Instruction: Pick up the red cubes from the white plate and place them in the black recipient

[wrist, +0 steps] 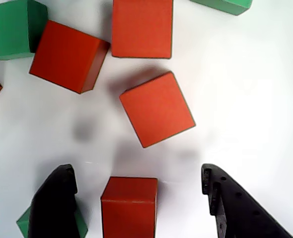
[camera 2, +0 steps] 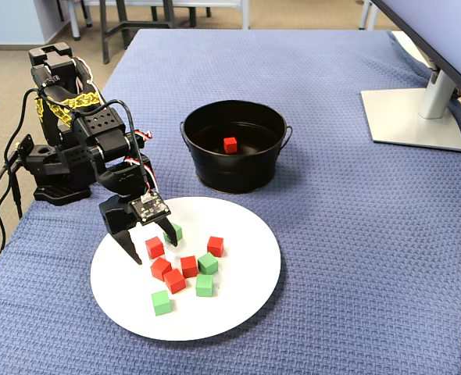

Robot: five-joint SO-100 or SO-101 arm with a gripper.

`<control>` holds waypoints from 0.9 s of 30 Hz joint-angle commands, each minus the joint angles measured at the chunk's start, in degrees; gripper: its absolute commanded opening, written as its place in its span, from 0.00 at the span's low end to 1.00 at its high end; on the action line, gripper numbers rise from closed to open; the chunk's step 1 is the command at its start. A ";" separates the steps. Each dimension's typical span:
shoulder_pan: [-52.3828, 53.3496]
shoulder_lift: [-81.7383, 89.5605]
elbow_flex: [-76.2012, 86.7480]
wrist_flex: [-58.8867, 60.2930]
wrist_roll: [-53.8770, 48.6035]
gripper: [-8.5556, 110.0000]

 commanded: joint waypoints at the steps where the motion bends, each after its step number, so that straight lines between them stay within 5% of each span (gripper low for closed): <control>1: -1.14 4.39 0.26 -2.02 0.26 0.26; 19: -1.58 8.09 5.98 -3.08 0.35 0.20; 27: -1.58 7.82 5.71 -4.39 2.37 0.07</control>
